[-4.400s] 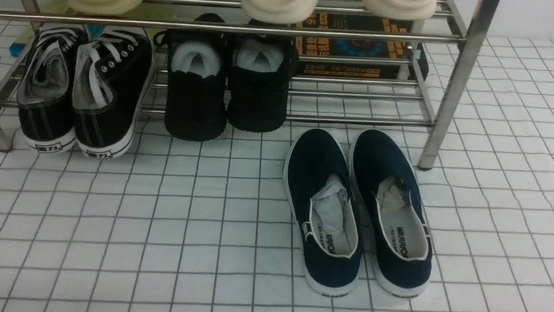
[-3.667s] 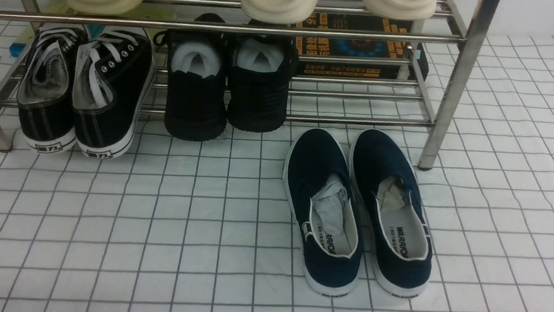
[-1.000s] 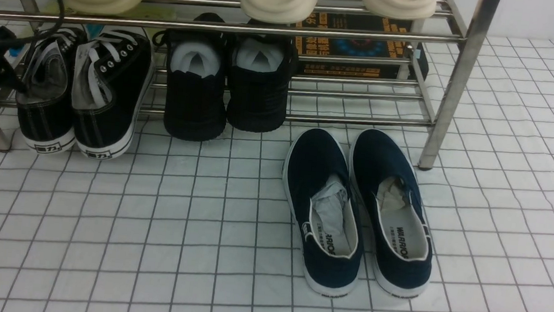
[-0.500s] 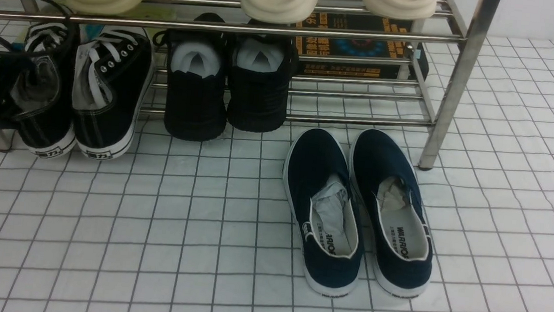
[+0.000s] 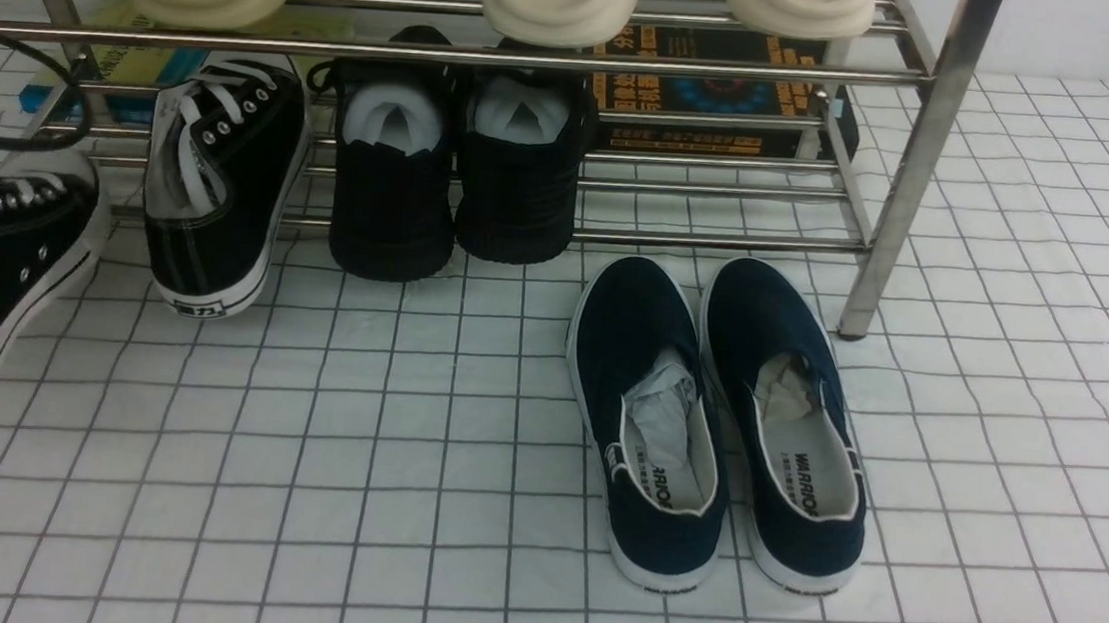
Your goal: Take the shoes off the shelf with your hand from the white checkered tablecloth.
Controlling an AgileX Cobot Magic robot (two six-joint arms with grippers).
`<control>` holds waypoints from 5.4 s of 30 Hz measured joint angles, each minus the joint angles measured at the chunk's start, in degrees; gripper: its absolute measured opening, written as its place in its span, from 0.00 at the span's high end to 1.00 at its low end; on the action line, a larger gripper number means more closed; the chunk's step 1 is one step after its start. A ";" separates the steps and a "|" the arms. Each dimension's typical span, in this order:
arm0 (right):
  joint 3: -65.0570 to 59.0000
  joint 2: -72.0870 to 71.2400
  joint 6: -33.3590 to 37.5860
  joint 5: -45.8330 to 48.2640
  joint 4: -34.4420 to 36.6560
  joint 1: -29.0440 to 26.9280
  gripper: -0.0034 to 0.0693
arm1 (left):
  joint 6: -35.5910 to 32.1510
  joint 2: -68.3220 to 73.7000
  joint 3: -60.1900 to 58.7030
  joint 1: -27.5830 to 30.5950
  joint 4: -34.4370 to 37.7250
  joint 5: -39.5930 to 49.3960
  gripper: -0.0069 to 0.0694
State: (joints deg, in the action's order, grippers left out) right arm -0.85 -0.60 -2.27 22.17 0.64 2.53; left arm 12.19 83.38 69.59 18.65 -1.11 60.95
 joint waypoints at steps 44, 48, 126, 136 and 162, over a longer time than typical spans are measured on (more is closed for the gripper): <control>0.00 0.00 0.00 0.00 0.00 0.00 0.62 | -12.67 2.50 1.94 -2.49 25.29 -10.93 0.35; 0.00 0.00 0.00 0.00 0.00 0.00 0.62 | -15.14 6.10 2.34 -7.08 28.16 -16.56 0.35; 0.00 0.00 -0.05 0.00 0.00 0.00 0.62 | -4.77 -17.90 -15.60 -12.84 -0.06 4.20 0.72; 0.00 0.00 -0.02 0.00 0.00 0.00 0.62 | -23.74 -46.92 -29.99 -12.84 20.33 -7.64 0.91; 0.00 0.00 0.01 0.00 0.00 0.00 0.62 | -23.50 -71.00 -52.02 -12.84 14.77 -29.41 0.88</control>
State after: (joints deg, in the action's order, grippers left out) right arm -0.85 -0.60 -2.26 22.17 0.64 2.53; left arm -11.31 12.38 17.57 5.81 13.66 31.54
